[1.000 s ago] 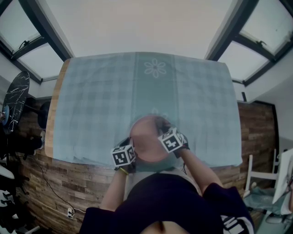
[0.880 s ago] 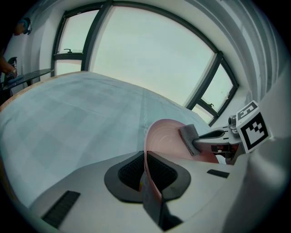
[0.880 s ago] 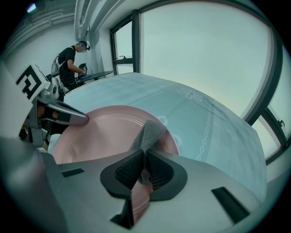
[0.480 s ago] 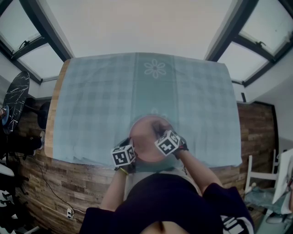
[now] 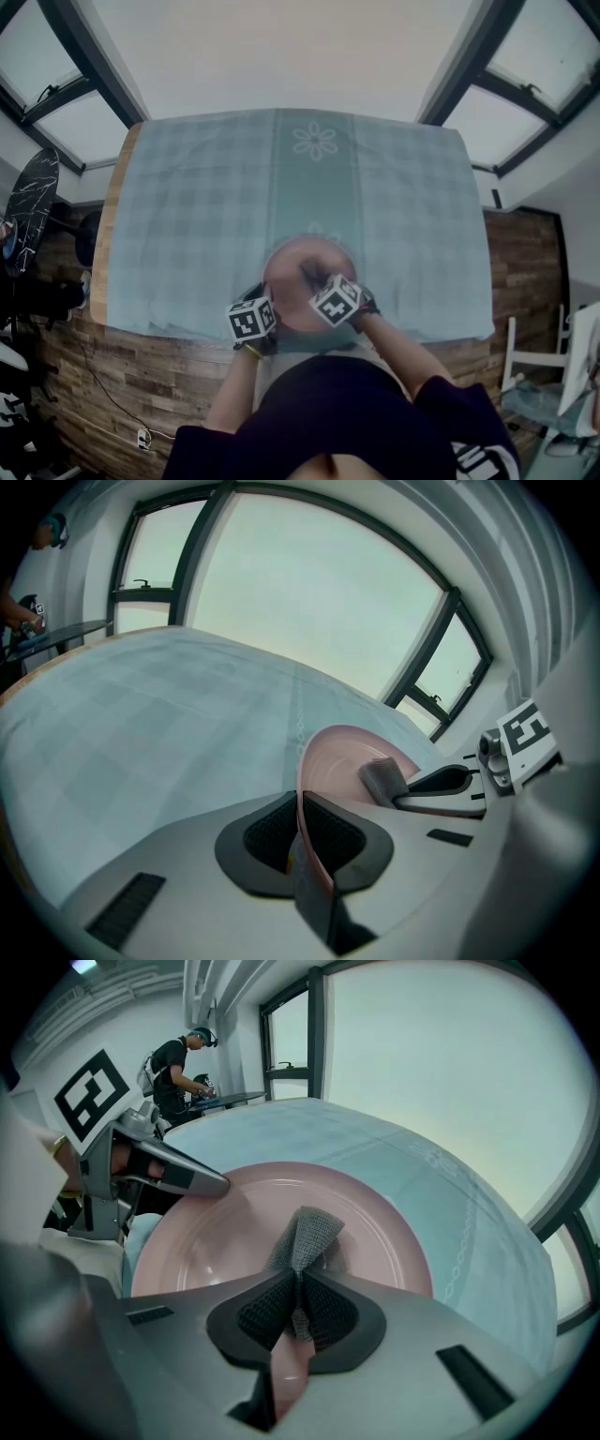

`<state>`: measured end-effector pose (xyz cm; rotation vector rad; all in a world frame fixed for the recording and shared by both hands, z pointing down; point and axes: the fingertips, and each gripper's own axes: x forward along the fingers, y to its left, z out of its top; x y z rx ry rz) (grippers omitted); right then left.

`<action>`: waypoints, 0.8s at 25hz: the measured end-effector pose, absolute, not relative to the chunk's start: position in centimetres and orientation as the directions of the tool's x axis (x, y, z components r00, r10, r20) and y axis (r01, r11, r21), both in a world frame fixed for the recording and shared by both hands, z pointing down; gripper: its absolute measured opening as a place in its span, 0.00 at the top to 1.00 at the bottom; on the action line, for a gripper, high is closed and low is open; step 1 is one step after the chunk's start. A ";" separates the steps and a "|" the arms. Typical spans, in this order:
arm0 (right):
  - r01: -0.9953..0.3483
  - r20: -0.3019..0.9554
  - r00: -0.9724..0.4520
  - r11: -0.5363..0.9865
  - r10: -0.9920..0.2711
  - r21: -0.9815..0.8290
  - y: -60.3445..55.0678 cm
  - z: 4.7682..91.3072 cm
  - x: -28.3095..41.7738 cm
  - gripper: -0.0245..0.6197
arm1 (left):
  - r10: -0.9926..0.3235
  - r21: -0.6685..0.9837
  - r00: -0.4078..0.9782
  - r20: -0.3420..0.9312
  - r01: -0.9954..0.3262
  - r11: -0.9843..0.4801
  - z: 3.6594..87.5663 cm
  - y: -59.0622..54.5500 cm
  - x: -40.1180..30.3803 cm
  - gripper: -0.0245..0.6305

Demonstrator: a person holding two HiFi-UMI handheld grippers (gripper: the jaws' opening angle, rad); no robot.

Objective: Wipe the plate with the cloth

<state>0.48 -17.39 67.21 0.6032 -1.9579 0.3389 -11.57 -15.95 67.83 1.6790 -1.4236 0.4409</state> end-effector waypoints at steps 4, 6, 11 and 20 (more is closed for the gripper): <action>-0.531 0.897 -0.371 0.847 -0.240 0.007 -16.3 67.3 -0.1 0.91 | -0.615 0.384 0.284 0.735 -0.923 0.032 67.9 -15.9 -11.5 0.91; -0.523 0.899 -0.377 0.852 -0.223 -0.008 -15.7 67.3 -0.4 0.91 | -0.612 0.384 0.284 0.738 -0.922 0.036 68.0 -15.8 -11.6 0.91; -0.490 0.898 -0.397 0.871 -0.188 -0.034 -14.3 67.2 -1.3 0.91 | -0.619 0.390 0.288 0.730 -0.921 0.031 67.9 -16.0 -11.5 0.91; -0.434 0.900 -0.417 0.898 -0.124 -0.077 -11.7 67.2 -2.6 0.91 | -0.619 0.399 0.291 0.729 -0.916 0.039 67.9 -15.9 -11.4 0.91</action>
